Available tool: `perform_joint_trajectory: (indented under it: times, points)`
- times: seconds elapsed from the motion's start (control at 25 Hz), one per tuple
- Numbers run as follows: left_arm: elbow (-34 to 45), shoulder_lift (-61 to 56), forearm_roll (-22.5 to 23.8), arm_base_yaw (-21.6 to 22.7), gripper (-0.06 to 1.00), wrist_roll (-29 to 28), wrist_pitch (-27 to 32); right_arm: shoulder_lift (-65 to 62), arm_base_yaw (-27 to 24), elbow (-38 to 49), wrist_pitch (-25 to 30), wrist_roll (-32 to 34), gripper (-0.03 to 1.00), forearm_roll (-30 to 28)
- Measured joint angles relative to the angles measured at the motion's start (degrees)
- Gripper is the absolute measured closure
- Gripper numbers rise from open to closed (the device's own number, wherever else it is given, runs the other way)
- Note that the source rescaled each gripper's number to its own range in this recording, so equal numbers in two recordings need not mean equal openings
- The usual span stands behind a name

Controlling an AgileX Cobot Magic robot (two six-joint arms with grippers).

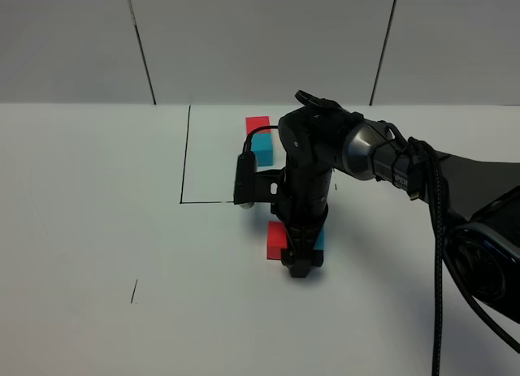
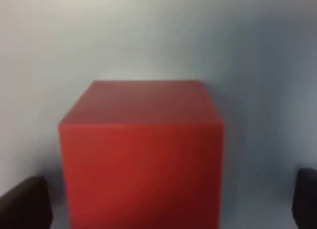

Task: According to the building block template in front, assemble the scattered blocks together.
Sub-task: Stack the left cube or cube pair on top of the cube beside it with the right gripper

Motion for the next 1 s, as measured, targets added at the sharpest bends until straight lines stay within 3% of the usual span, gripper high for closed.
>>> perform_joint_trajectory:
  times: [0.36,0.56,0.76,1.0]
  points:
    - [0.00,0.00,0.00,0.00,0.32,0.00,0.00,0.51,-0.05,-0.28,-0.40,0.00,0.09,1.81]
    - [0.00,0.00,0.00,0.00,0.32,0.00,0.00,0.62,-0.05,-0.45,-0.54,0.00,0.19,1.70]
    - [0.00,0.00,0.00,0.00,0.32,0.00,0.00,0.72,-0.22,-0.56,-0.95,0.00,0.37,1.73]
    - [0.00,0.00,0.00,0.00,0.32,0.00,0.00,0.74,-0.22,-0.56,-1.00,-0.05,0.70,1.73]
